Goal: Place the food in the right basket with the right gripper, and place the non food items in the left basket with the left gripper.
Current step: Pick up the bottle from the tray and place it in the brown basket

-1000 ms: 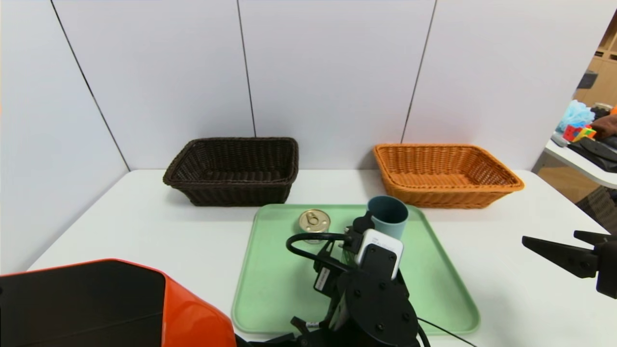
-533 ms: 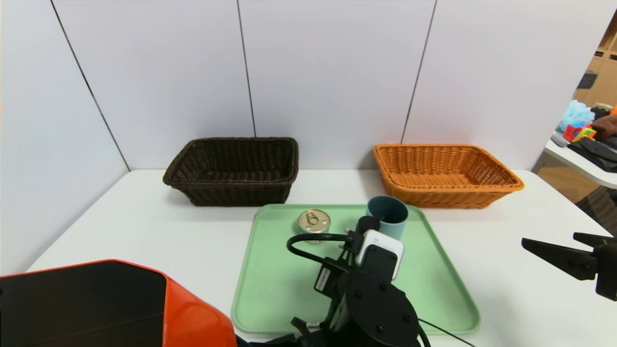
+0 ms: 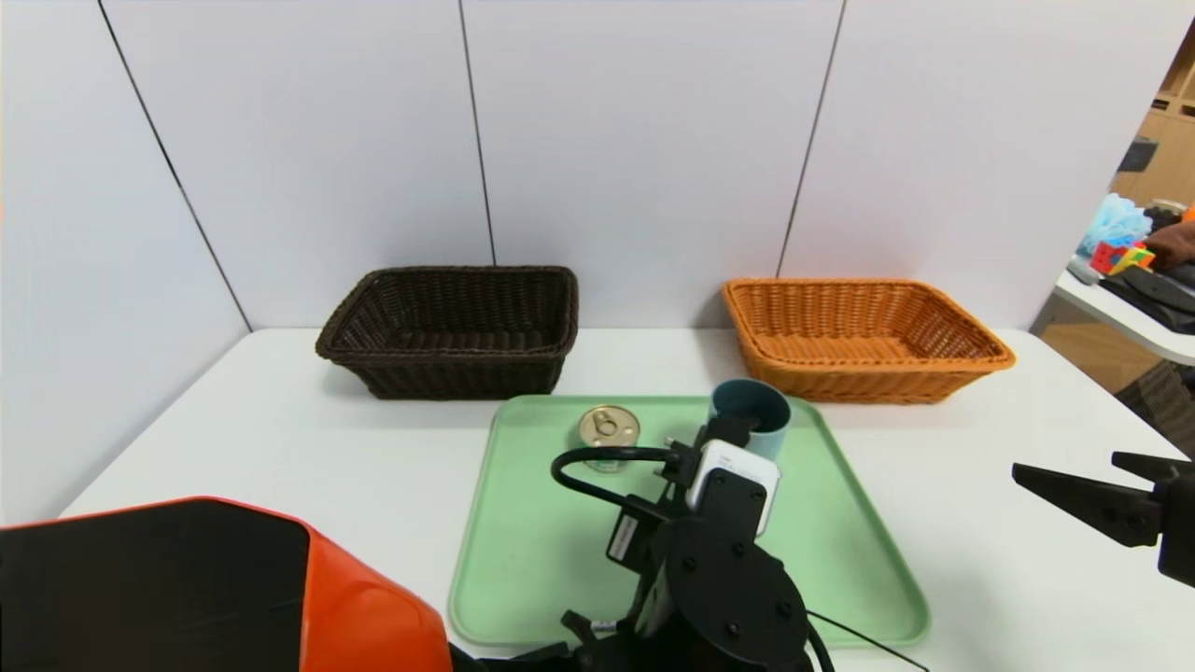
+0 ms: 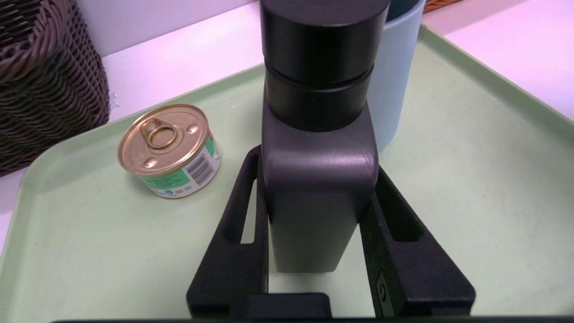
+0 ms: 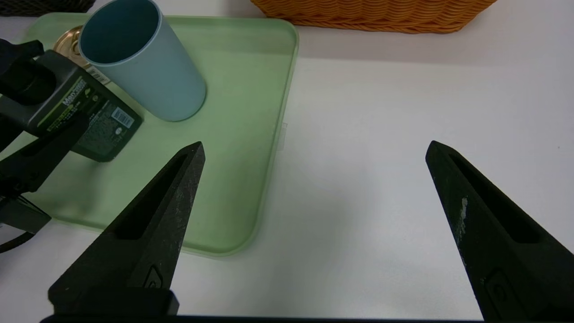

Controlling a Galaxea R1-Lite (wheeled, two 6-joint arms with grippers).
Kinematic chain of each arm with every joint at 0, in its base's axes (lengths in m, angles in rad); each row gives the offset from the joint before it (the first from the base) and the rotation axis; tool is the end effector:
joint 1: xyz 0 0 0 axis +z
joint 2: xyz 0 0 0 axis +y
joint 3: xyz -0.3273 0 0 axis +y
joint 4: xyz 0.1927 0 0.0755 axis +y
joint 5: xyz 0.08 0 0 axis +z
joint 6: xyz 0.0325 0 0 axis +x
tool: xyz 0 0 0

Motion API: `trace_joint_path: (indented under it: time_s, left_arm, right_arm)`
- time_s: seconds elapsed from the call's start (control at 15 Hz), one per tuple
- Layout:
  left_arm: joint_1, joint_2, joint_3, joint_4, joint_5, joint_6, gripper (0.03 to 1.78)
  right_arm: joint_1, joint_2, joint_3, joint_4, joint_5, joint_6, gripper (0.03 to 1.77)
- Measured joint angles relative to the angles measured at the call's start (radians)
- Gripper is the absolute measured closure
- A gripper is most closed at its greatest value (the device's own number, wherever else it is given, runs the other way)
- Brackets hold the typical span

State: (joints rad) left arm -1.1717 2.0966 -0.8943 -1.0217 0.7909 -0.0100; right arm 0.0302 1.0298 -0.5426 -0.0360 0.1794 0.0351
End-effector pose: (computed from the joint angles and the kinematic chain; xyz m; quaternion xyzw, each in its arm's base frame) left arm 0.1788 -0.3645 0.1120 0.0701 0.0511 -0.1882 0.9783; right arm 0.1376 0.0100 0.2082 0.0337 0.2248 0.0980 0.9689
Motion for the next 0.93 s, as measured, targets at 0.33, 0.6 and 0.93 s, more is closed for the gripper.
trace_joint_path:
  time_s: [0.33,0.6,0.93]
  left_arm:
    - [0.042,-0.084,0.011,0.000,-0.001,0.032,1.22]
    - [0.103,-0.170,0.012,0.001,-0.007,0.077,1.22]
    - [0.289,-0.260,-0.021,0.008,-0.063,0.154,1.22]
  right_arm:
    - [0.000,-0.002,0.001,0.000,0.000,0.000,0.10]
    - [0.000,-0.003,0.003,0.000,0.000,0.000,0.10]
    - [0.000,-0.004,0.007,0.000,0.013,0.000,0.10]
